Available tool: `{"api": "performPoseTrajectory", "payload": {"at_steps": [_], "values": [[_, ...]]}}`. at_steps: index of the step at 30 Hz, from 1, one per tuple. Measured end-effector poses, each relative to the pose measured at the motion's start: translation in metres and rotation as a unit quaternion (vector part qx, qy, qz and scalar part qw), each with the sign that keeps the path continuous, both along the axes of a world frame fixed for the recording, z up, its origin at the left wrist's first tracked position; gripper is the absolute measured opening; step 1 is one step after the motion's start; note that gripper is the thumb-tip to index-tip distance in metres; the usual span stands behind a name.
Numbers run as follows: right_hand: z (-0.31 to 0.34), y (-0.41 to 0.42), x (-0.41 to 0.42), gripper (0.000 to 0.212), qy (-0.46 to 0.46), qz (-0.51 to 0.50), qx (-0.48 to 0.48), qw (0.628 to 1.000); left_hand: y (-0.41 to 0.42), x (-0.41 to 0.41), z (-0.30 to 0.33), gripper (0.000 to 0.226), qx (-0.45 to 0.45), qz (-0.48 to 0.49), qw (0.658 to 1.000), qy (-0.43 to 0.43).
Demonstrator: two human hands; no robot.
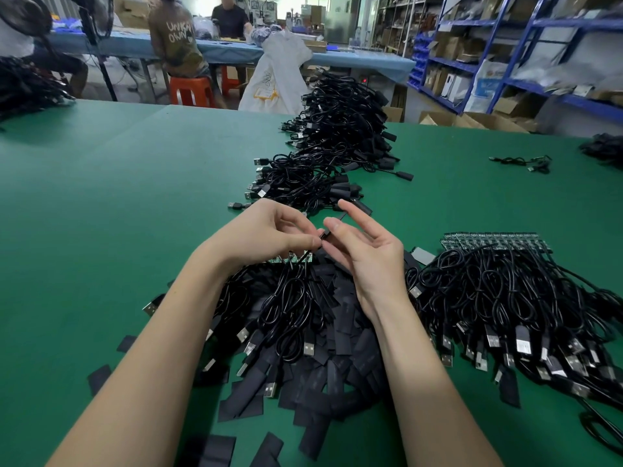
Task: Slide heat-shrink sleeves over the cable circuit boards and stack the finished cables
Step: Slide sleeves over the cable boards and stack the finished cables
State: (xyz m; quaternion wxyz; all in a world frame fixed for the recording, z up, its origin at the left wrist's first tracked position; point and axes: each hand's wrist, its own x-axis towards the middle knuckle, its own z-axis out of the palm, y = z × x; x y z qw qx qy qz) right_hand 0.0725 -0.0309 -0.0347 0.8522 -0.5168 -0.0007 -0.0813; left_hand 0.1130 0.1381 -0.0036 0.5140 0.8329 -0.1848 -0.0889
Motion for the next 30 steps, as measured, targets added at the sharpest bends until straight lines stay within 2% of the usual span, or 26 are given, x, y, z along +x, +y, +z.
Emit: {"api": "performPoseTrajectory", "payload": {"at_steps": [8, 12, 14, 16, 20, 24, 26, 28, 30], "values": [[-0.001, 0.001, -0.001, 0.034, 0.006, 0.004, 0.0, 1.0, 0.0, -0.002, 0.001, 0.004, -0.004, 0.003, 1.0, 0.002], [-0.002, -0.002, 0.0, 0.05, 0.014, 0.017, -0.018, 1.0, 0.002, -0.001, 0.002, 0.008, -0.009, 0.007, 1.0, 0.006], [0.001, -0.007, 0.0, 0.056, 0.049, 0.03, -0.035, 0.998, 0.004, -0.001, 0.001, 0.008, -0.022, 0.011, 1.0, 0.012], [0.004, -0.01, 0.0, 0.051, 0.092, 0.063, -0.096, 0.989, 0.006, 0.0, 0.001, 0.006, -0.037, 0.016, 0.999, 0.023], [0.002, -0.005, -0.002, 0.017, 0.09, 0.133, -0.277, 0.948, 0.009, 0.002, 0.001, 0.004, -0.053, 0.006, 0.998, 0.037], [0.0, 0.001, -0.002, 0.011, 0.071, 0.112, -0.32, 0.938, 0.009, 0.002, 0.001, 0.009, -0.042, 0.006, 0.997, 0.066], [0.001, -0.001, -0.002, 0.006, 0.065, 0.12, -0.278, 0.951, 0.013, 0.005, -0.001, 0.01, 0.033, 0.021, 0.998, 0.052], [0.005, -0.007, -0.001, 0.01, 0.069, 0.109, -0.24, 0.962, 0.017, 0.007, -0.003, 0.009, 0.145, -0.013, 0.989, 0.033], [0.008, -0.012, 0.0, 0.013, 0.079, 0.107, -0.224, 0.966, 0.019, 0.006, -0.003, 0.011, 0.2, -0.041, 0.978, 0.032]]}}
